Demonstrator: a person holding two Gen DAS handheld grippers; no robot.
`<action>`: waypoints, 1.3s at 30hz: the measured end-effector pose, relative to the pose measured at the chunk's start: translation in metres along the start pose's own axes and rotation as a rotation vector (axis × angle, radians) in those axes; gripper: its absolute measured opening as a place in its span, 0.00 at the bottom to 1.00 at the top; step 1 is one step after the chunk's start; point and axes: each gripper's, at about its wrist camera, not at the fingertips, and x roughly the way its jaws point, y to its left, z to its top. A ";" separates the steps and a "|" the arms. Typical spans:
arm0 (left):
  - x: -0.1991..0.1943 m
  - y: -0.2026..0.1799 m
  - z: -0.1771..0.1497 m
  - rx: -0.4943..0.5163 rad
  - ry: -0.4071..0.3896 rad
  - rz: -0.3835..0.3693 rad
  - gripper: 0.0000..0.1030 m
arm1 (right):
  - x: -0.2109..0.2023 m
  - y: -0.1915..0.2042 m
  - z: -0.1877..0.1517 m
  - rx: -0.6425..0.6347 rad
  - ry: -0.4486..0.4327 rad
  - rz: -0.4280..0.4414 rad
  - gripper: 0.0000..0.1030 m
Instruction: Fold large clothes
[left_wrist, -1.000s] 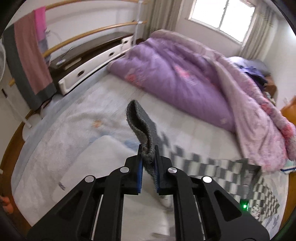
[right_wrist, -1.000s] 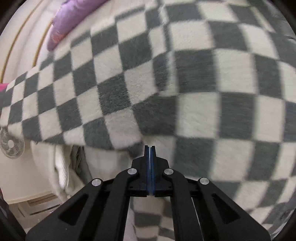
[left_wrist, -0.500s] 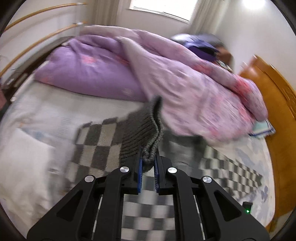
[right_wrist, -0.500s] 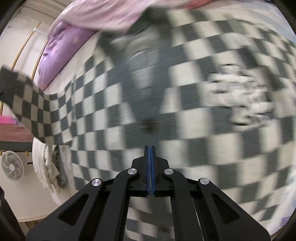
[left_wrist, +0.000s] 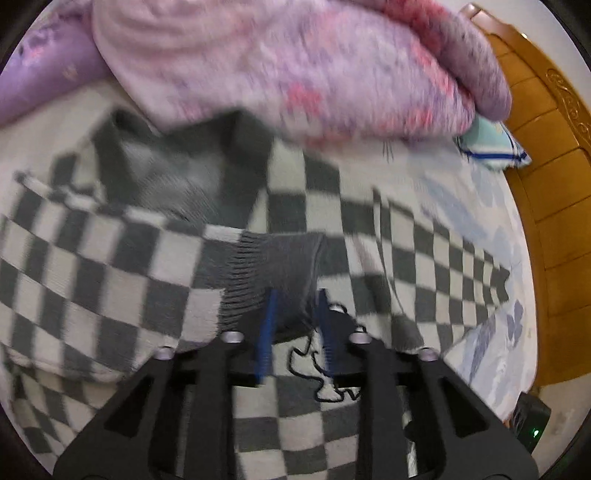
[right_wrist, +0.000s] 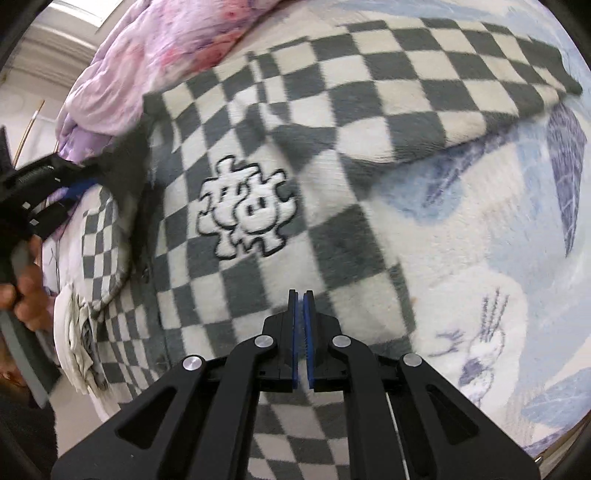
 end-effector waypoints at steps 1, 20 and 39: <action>0.004 0.000 -0.003 -0.002 0.009 0.007 0.60 | 0.003 -0.002 0.002 0.008 -0.001 0.005 0.05; -0.040 0.188 -0.070 -0.268 -0.009 0.168 0.75 | 0.097 0.088 0.073 0.131 0.011 0.124 0.22; 0.002 0.092 -0.038 -0.093 0.029 0.113 0.75 | 0.094 0.076 0.090 0.007 -0.057 0.089 0.08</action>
